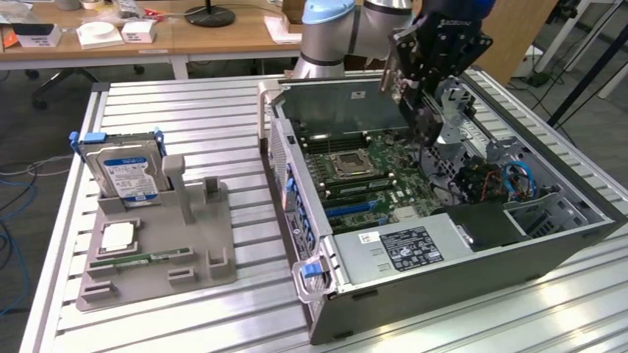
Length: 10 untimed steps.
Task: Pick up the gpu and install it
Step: 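Pick up the gpu and move the gpu toward the slot, then insert the gpu into the slot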
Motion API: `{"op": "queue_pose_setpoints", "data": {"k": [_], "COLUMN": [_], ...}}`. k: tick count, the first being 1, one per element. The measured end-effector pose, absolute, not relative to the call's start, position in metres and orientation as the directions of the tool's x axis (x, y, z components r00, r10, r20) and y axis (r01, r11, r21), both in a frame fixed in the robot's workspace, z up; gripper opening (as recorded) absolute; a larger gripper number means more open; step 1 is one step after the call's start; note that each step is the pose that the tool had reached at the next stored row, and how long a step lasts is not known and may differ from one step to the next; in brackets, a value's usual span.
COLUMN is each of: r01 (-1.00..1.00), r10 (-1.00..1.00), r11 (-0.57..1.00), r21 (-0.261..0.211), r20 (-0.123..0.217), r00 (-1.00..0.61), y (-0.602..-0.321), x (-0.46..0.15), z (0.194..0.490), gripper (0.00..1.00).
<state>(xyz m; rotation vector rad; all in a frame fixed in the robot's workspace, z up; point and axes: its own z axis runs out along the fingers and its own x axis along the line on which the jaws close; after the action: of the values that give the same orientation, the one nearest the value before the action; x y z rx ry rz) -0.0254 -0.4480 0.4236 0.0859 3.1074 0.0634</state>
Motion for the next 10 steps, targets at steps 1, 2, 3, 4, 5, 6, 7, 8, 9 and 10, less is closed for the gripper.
{"op": "queue_pose_setpoints", "data": {"k": [1, 2, 3, 4, 5, 6, 7, 8, 9, 10], "r01": [0.054, 0.054, 0.054, 0.054, 0.054, 0.054, 0.054, 0.051, 0.049, 0.049], "r10": [0.056, 0.056, 0.056, 0.056, 0.055, 0.055, 0.055, 0.053, 0.05, 0.05], "r11": [0.998, 0.998, 0.998, 0.998, 0.998, 0.998, 0.998, 0.998, 0.998, 0.998], "r21": [0.042, 0.042, 0.043, 0.043, 0.043, 0.042, 0.043, 0.043, 0.043, 0.043], "r20": [-0.031, -0.031, -0.031, -0.031, -0.031, -0.031, -0.031, -0.031, -0.031, -0.031], "r00": [-0.998, -0.998, -0.998, -0.998, -0.998, -0.998, -0.998, -0.998, -0.998, -0.998], "y": [-0.448, -0.448, -0.4479, -0.4479, -0.4479, -0.4479, -0.4479, -0.4479, -0.4479, -0.4479], "x": [-0.0225, -0.0211, -0.0207, -0.0207, -0.0207, -0.0207, -0.0207, -0.0207, -0.0207, -0.0207], "z": [0.4235, 0.4235, 0.4235, 0.4235, 0.4235, 0.4236, 0.4235, 0.4235, 0.4235, 0.4235], "gripper": [0.26, 0.26, 0.26, 0.26, 0.26, 0.26, 0.26, 0.26, 0.26, 0.26]}}
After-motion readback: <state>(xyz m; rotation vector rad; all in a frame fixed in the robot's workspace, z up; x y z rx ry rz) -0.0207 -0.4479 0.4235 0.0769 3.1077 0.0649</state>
